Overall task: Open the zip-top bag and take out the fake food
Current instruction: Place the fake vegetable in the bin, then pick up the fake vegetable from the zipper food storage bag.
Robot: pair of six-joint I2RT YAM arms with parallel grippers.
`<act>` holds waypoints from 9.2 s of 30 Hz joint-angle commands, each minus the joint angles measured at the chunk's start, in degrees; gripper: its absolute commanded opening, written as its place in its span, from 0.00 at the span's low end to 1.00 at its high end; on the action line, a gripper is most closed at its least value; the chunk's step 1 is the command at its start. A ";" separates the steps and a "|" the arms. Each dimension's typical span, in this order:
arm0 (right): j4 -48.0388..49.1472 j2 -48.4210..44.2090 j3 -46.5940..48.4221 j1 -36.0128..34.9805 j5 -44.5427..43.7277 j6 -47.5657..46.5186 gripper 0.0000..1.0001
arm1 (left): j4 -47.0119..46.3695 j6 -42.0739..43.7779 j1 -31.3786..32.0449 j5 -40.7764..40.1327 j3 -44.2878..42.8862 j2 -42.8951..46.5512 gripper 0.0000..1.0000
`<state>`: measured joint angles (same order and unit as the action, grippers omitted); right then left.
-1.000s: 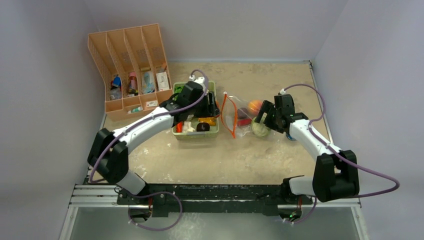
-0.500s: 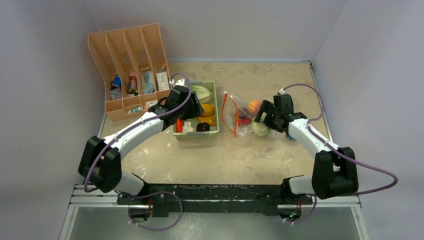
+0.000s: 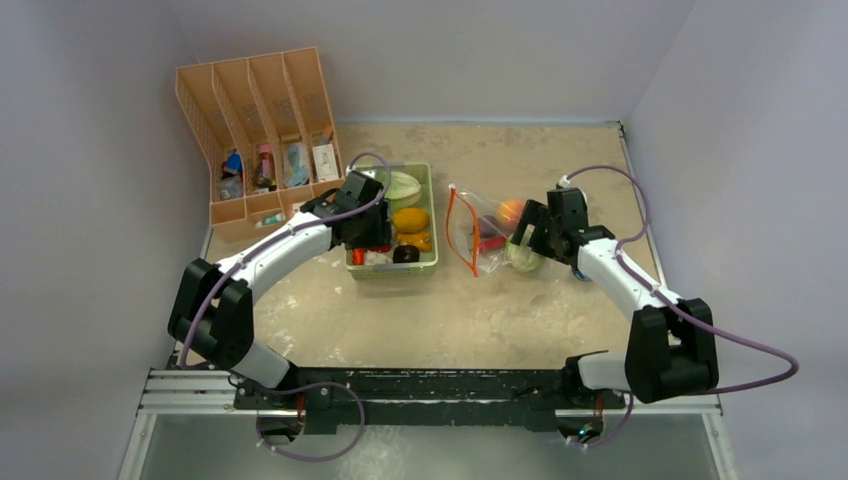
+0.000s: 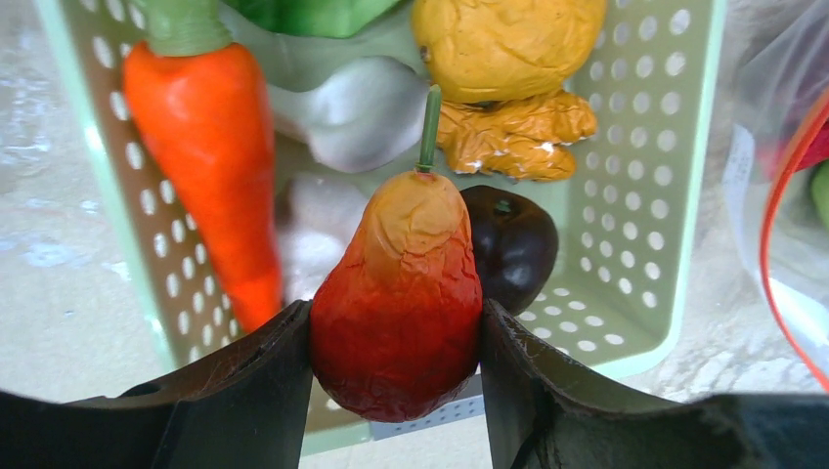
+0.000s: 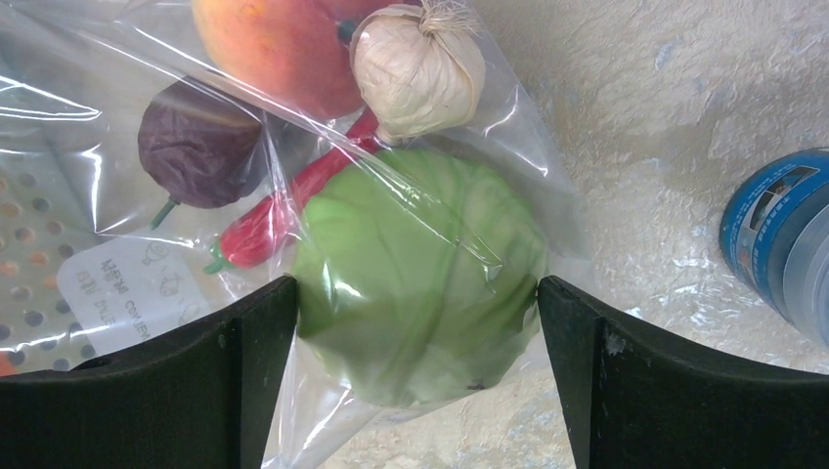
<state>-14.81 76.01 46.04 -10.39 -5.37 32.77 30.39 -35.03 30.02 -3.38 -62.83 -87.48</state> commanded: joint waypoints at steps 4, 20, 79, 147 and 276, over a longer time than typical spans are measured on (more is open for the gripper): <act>0.74 -2.08 1.34 0.11 -1.59 -0.76 0.94 | 6.62 5.87 -0.54 -3.96 -5.48 -0.39 0.51; 2.32 -9.15 -0.79 0.13 -1.18 0.71 0.95 | 6.98 6.73 -0.58 -4.89 -3.93 1.74 0.70; 2.67 -5.54 -1.34 0.13 1.91 -0.52 0.96 | -26.73 -15.52 12.93 2.08 -0.32 -2.92 0.52; 0.23 -12.34 -2.82 9.09 -2.01 4.79 0.94 | -20.61 -10.93 17.71 13.98 -31.14 -32.77 0.35; 12.87 -1.82 -14.65 11.36 33.70 -1.11 0.59 | -52.67 -27.66 19.11 27.23 -9.06 -27.86 0.78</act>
<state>-8.86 73.63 30.68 1.56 19.70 32.32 -9.74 -56.47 48.05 19.73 -73.82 -116.44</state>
